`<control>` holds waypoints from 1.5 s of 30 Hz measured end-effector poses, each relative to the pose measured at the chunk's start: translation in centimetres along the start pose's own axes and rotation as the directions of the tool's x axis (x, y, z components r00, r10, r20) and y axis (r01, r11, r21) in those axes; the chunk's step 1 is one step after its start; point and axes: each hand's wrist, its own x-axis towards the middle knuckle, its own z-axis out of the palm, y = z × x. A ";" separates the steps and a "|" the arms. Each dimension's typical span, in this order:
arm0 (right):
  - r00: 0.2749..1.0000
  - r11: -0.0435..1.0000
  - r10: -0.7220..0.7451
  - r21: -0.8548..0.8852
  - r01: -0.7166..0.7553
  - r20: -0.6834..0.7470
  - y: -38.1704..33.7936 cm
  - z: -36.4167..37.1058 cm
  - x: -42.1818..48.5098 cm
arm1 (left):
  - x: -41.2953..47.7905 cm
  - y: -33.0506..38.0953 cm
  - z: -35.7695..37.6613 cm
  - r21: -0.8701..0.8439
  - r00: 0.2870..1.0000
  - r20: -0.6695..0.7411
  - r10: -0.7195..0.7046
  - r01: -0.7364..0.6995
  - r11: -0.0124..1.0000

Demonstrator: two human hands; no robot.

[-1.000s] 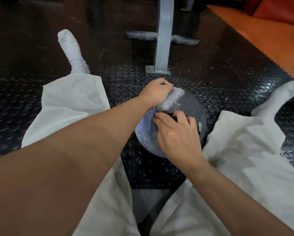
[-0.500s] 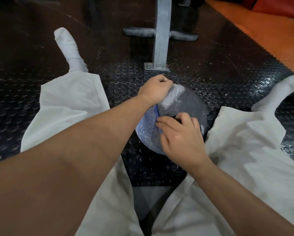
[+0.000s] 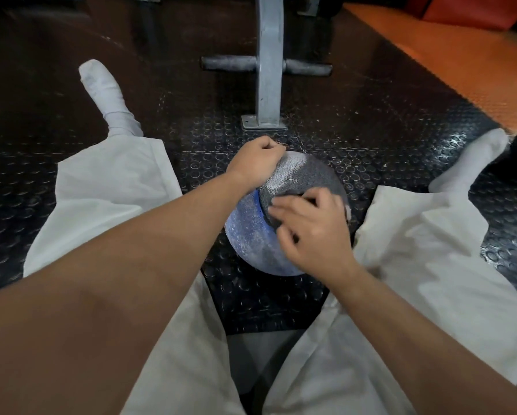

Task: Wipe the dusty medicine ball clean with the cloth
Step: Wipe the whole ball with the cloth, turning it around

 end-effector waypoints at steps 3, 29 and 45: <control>0.991 0.991 -0.134 0.005 0.134 0.023 0.9 -0.3 0.5 | -0.2 -0.3 -0.2 -0.029 1.000 0.006 -0.002 0.002 1.000; 0.512 0.448 0.856 0.393 -0.803 0.070 3.0 1.4 4.1 | -0.6 -3.6 -3.3 -0.137 0.996 -0.063 -0.062 0.053 0.989; 0.696 0.684 0.696 0.457 -0.569 -0.176 1.7 1.2 -0.5 | 0.0 -0.7 -1.6 0.249 0.995 0.035 -0.090 0.079 0.965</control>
